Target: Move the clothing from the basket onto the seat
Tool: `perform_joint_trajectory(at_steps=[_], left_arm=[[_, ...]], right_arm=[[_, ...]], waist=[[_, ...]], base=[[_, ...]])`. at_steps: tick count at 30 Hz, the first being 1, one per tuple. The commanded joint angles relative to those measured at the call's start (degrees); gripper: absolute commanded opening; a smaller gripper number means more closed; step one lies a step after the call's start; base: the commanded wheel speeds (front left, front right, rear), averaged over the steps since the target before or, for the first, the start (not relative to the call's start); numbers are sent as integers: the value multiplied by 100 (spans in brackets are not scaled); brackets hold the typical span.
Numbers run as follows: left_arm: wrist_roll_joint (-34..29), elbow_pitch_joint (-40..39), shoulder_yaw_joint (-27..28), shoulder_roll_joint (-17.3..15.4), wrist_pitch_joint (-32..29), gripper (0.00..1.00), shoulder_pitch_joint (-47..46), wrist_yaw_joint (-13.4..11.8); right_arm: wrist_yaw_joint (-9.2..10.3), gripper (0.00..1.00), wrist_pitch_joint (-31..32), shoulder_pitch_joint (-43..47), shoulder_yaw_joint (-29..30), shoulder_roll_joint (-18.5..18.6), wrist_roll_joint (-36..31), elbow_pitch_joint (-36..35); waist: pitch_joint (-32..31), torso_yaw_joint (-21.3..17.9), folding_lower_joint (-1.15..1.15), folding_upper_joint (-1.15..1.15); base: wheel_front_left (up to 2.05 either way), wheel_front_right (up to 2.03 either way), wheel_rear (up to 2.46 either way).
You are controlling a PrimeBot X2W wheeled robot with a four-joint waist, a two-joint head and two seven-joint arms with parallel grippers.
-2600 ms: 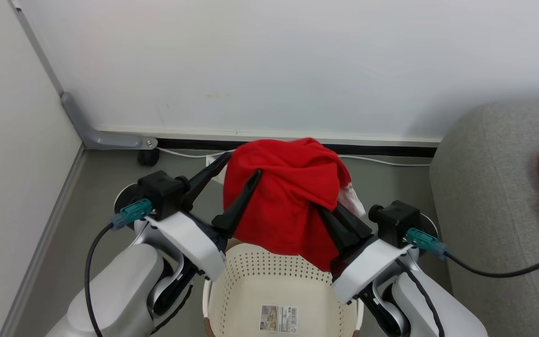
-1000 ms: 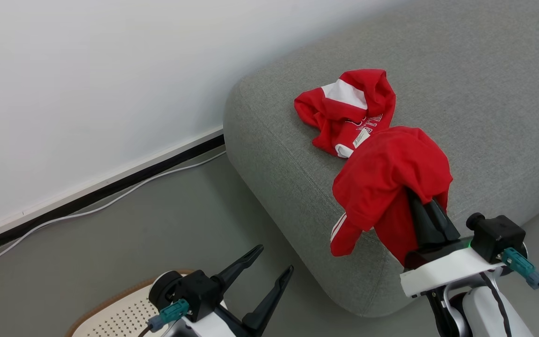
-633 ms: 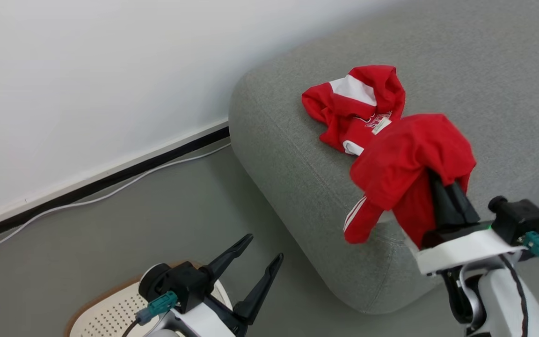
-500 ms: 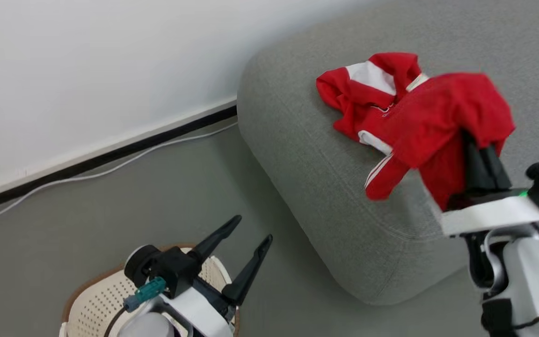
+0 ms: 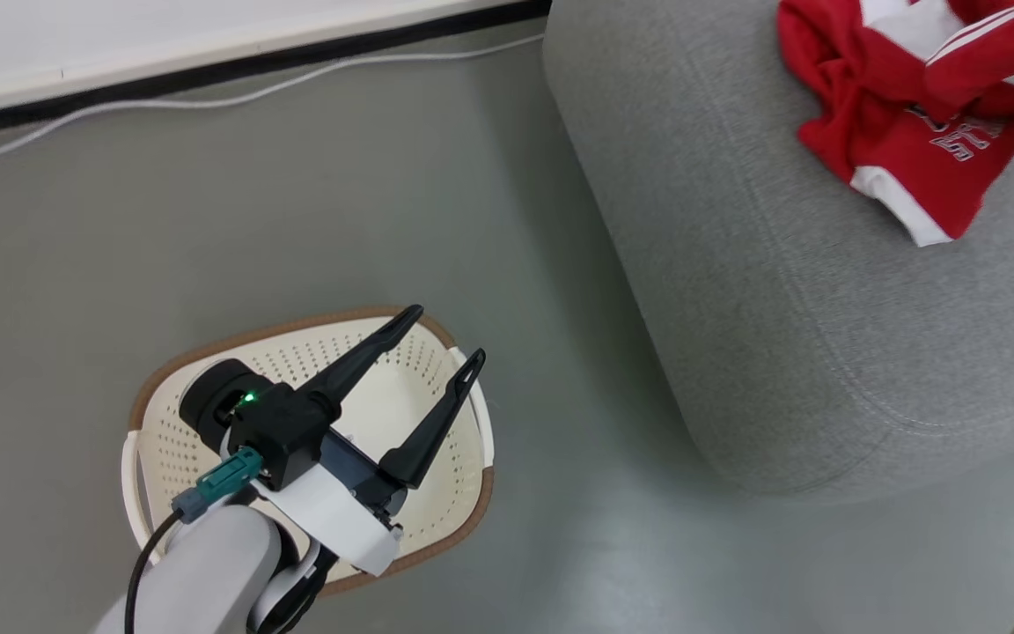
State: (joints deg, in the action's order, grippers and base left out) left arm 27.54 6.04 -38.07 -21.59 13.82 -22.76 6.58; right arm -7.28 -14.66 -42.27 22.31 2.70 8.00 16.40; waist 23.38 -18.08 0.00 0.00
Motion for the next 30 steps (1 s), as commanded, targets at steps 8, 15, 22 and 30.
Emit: perform_joint_trajectory(at_steps=[8,15,22,30], left_arm=[[-56,-355,192,-337,-31,100,-501,54],[-88,-529,244,-628,-116,100,-600,59],[-108,-652,313,-848,-165,100,-604,25],[-84,-705,292,-905,-209,100,-595,3]], right_arm=[[-21,0,-34,-1065,1039,434,-501,554],[-21,0,-34,-1790,1779,486,-1060,1465],[-21,0,-18,-2389,2026,542,-1347,2615],[-21,33,43,-2861,2067,761,-1439,3859]], waist=[[1127,622,0,0],[1669,585,0,0],[1950,477,0,0],[1960,430,0,0]], base=[[0,0,0],[0,0,0],[0,0,0],[0,0,0]])
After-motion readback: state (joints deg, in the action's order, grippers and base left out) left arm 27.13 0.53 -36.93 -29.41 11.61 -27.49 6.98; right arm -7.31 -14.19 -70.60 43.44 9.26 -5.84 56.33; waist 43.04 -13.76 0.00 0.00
